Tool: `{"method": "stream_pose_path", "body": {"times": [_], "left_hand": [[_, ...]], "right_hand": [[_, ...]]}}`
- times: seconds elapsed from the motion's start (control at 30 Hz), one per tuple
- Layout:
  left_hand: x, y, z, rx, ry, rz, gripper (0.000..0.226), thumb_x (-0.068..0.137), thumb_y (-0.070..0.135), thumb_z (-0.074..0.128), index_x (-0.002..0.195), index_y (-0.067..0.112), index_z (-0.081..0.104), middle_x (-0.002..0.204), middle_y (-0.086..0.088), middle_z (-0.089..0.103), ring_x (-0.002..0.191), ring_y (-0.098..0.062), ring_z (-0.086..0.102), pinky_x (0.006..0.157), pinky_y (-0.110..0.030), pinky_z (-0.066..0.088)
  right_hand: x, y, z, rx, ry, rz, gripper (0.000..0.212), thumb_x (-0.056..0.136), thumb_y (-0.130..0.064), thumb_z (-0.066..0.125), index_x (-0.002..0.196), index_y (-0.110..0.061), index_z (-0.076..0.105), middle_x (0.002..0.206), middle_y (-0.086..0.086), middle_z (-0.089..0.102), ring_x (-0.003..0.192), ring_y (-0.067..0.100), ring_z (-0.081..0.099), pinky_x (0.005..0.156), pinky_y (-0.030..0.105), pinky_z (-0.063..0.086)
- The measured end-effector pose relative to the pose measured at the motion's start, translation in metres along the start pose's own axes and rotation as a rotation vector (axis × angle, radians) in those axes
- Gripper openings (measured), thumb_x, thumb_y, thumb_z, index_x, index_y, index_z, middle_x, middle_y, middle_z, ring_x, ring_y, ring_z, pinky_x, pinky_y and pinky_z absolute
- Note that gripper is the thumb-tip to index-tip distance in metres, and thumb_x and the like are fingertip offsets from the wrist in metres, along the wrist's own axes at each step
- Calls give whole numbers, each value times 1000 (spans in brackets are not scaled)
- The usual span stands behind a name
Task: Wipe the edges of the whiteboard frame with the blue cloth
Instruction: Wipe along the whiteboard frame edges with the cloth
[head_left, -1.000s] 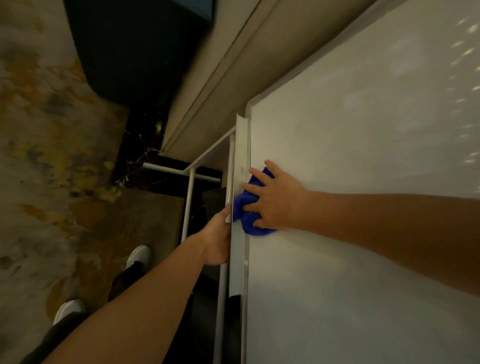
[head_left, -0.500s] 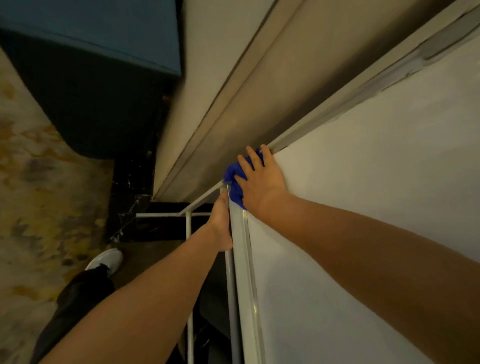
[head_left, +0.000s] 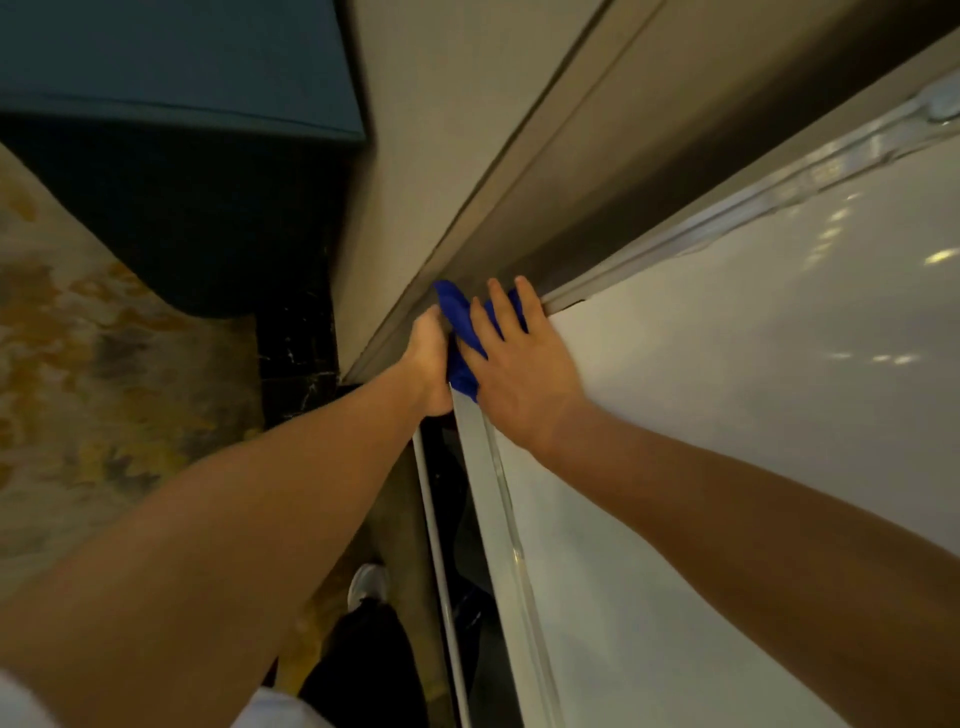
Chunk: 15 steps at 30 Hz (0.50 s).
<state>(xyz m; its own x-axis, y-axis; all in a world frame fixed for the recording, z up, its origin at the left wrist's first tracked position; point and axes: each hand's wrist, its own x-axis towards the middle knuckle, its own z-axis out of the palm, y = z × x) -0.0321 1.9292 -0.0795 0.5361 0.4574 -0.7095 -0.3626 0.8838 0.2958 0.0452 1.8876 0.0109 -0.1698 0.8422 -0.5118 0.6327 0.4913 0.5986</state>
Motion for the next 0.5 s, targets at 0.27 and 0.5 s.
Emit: {"method": "stream_pose_path", "body": {"times": [0.27, 0.5], "left_hand": [[19, 16, 25, 365, 132, -26, 60, 94, 54, 37, 126, 7, 58, 120, -18, 64, 101, -34, 64, 95, -45, 50], [-4, 23, 93, 936, 113, 277, 46, 94, 44, 37, 124, 14, 54, 135, -19, 53, 117, -30, 53, 101, -43, 43]], "right_hand": [[-47, 92, -54, -166, 67, 177, 64, 95, -41, 19, 154, -20, 29, 163, 17, 21, 151, 43, 2, 117, 62, -9], [-99, 121, -68, -136, 88, 361, 63, 99, -46, 29, 155, -19, 24, 167, 15, 5, 150, 46, -10, 117, 64, -5]]}}
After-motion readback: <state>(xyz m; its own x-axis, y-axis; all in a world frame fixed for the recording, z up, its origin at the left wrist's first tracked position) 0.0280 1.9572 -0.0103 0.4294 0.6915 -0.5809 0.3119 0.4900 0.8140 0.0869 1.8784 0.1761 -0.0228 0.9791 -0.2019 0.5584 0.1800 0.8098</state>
